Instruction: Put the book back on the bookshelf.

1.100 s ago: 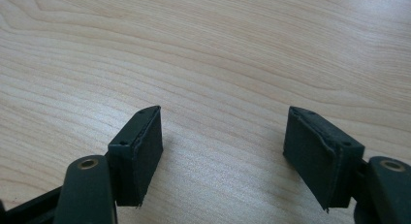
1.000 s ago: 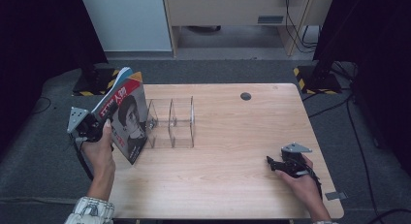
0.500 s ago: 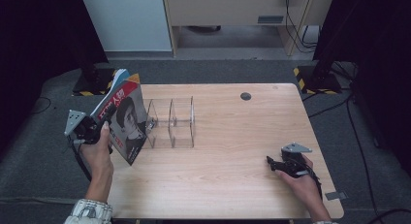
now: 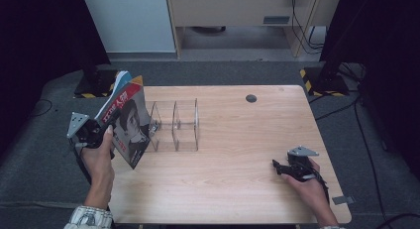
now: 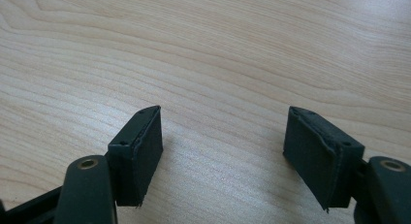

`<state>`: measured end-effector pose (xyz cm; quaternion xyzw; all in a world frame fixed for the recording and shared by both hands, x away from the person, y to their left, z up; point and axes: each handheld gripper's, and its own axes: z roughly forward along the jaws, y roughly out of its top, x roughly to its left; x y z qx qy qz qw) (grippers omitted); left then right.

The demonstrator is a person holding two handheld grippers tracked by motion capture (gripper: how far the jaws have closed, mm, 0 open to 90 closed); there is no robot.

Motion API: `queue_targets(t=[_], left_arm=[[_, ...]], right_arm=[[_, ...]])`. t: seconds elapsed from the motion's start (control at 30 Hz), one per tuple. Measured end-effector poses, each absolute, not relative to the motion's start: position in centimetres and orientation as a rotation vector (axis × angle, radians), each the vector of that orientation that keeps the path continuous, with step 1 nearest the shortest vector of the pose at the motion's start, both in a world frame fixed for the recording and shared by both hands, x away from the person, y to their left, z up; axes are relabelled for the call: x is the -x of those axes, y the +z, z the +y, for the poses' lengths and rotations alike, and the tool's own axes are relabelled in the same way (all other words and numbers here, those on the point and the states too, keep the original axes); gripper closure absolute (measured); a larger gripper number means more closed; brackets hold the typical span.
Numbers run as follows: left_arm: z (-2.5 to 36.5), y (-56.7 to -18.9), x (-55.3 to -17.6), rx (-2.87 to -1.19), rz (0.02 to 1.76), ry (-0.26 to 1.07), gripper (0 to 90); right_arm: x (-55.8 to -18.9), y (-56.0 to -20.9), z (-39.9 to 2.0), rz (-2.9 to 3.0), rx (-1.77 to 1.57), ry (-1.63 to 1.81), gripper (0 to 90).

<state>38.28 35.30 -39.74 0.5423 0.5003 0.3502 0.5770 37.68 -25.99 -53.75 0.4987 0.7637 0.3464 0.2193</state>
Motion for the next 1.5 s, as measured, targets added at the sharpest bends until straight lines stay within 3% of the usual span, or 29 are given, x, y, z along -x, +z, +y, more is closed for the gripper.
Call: queue_targets(t=[0.27, 0.4, 1.23, 1.5], left_arm=[[35.2, -39.7, -38.1, -1.272, 1.172, 0.863, 40.4], [35.1, -39.9, -38.0, -1.280, 1.176, 0.861, 33.0], [35.3, -41.1, -37.1, -1.361, 1.208, 0.854, 11.5], [35.3, -41.2, -36.9, -1.378, 1.207, 0.848, 9.2]], right_arm=[[-37.7, -53.7, -26.0, 2.113, -1.380, 0.959, 30.4], [-37.7, -53.7, -26.0, 2.113, -1.380, 0.958, 30.4], [-37.7, -53.7, -26.0, 2.114, -1.380, 0.958, 30.3], [-37.7, -53.7, -26.0, 2.114, -1.380, 0.959, 30.2]])
